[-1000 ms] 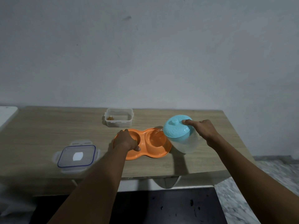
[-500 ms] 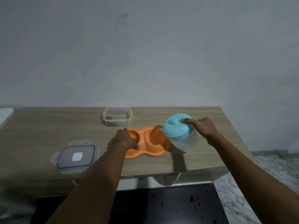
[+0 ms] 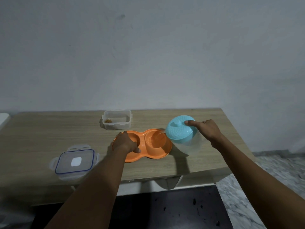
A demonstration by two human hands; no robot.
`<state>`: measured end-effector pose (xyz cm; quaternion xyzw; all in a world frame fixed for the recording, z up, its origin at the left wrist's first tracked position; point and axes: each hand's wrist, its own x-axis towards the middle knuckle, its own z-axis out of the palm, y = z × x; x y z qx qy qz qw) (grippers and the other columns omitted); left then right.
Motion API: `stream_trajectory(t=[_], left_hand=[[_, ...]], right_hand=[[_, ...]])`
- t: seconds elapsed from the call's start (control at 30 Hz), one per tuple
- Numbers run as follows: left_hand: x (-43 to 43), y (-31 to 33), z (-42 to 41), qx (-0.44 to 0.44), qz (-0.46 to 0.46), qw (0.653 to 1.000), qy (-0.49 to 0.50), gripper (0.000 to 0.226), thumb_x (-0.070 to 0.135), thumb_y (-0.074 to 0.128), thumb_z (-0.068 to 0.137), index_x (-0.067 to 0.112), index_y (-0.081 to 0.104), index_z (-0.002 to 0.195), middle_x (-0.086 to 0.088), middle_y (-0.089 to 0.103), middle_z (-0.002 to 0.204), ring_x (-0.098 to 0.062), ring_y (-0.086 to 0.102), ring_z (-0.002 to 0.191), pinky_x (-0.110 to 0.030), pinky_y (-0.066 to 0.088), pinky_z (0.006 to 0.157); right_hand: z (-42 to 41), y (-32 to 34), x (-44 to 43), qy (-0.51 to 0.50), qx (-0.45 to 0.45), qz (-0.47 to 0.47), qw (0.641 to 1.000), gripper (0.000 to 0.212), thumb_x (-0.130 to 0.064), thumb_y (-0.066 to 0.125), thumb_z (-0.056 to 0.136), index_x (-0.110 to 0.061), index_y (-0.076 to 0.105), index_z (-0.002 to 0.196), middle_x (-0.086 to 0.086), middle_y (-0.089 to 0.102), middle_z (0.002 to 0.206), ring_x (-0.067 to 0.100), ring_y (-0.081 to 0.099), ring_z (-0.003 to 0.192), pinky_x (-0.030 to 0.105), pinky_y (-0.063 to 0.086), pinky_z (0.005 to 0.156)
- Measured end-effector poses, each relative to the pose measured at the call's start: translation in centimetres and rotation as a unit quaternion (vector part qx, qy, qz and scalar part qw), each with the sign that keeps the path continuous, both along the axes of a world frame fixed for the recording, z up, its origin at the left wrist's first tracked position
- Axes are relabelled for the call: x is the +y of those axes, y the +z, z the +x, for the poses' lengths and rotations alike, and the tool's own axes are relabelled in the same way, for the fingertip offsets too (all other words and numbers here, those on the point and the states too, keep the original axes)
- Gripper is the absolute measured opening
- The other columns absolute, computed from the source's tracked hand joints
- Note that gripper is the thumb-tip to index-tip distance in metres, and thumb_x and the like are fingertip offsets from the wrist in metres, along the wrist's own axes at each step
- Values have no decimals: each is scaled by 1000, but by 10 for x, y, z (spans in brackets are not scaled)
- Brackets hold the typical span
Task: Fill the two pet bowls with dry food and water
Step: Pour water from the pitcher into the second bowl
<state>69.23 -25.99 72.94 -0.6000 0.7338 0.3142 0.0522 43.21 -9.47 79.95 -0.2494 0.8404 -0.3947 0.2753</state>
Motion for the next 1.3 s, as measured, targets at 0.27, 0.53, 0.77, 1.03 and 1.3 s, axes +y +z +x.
stream_trajectory(t=[0.27, 0.53, 0.77, 1.03, 1.3], left_hand=[[0, -1, -2, -7, -1, 1000, -1, 121, 37, 92, 59, 14, 19, 154, -11, 28, 156, -35, 38, 138, -47, 42, 102], [-1, -2, -3, -9, 0, 1000, 2, 122, 37, 92, 59, 13, 20, 154, -11, 30, 155, -35, 38, 138, -46, 42, 102], [-2, -4, -3, -5, -3, 1000, 6, 123, 35, 93, 57, 13, 20, 154, -10, 29, 156, -35, 38, 138, -46, 42, 101], [-5, -9, -5, 8, -7, 1000, 24, 125, 35, 95, 52, 15, 23, 153, -10, 33, 154, -35, 41, 136, -45, 42, 99], [-8, -17, -7, 5, -3, 999, 45, 134, 38, 95, 47, 20, 17, 155, -2, 18, 162, -33, 33, 142, -51, 37, 108]], right_hand=[[-2, 1, -1, 3, -5, -24, 1000, 71, -63, 82, 57, 1, 77, 86, 18, 75, 100, 36, 69, 100, 39, 47, 72], [-1, 6, -2, 2, -8, -20, 1000, 63, -59, 83, 63, 0, 77, 84, 16, 76, 97, 35, 69, 99, 39, 48, 74], [-8, -2, 2, -10, -54, -75, 996, 55, -50, 84, 71, 0, 77, 91, 11, 74, 97, 27, 66, 92, 39, 47, 73], [-8, -12, -23, -81, -131, -185, 970, 50, -36, 83, 78, 5, 75, 106, -2, 56, 69, 14, 43, 62, 29, 34, 60], [-14, -24, -103, -64, -164, -194, 965, 88, -58, 85, 54, 15, 69, 101, 9, 40, 73, 16, 31, 62, 35, 28, 60]])
